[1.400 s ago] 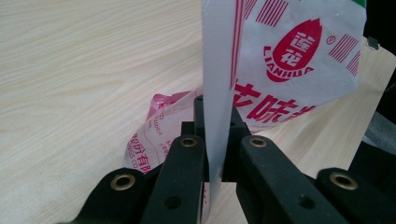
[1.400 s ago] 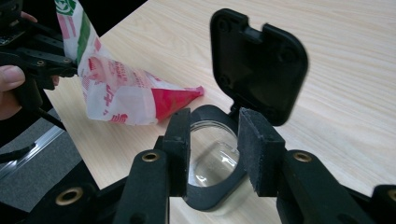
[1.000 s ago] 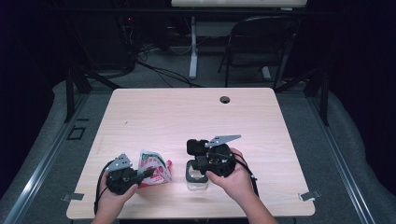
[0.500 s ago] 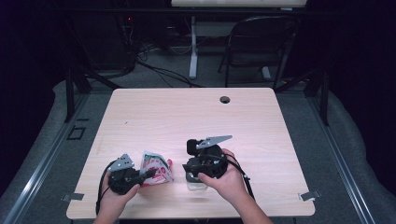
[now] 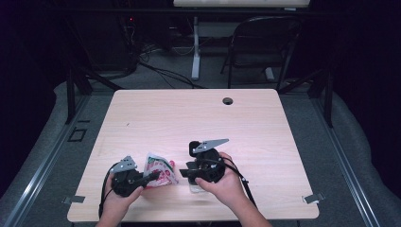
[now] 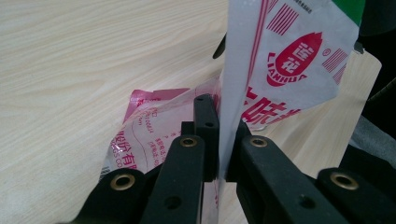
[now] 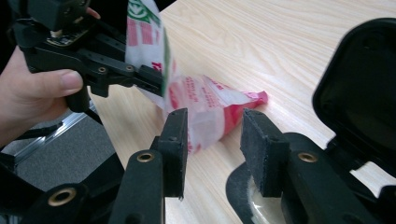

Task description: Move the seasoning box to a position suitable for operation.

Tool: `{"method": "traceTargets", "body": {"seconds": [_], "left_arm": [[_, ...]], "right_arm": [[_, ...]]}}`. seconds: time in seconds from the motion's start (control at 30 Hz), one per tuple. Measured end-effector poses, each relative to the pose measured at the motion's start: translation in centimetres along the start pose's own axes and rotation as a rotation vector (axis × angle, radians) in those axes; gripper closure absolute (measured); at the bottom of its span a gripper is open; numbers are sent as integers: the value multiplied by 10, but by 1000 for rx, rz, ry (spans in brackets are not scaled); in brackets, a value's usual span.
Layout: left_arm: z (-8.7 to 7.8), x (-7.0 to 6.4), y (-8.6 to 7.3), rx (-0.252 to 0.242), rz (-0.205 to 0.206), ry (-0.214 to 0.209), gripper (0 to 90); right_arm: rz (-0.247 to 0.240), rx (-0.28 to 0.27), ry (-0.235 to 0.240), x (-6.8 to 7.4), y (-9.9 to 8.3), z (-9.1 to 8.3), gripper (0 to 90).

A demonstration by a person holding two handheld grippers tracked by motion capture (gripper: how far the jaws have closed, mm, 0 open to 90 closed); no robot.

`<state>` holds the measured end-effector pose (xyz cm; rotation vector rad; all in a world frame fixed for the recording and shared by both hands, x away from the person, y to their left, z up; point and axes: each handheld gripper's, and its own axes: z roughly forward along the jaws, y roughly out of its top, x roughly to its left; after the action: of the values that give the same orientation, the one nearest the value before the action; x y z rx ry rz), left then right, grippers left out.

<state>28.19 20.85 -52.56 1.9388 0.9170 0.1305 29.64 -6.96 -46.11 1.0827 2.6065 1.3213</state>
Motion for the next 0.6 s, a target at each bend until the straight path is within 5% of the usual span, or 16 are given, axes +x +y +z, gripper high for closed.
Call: {"method": "traceTargets", "body": {"seconds": [0.6], "left_arm": [[8, -3, 1, 4, 6, -15, 898]], "right_arm": [[-21, 52, 22, 9, 6, 28, 616]]}}
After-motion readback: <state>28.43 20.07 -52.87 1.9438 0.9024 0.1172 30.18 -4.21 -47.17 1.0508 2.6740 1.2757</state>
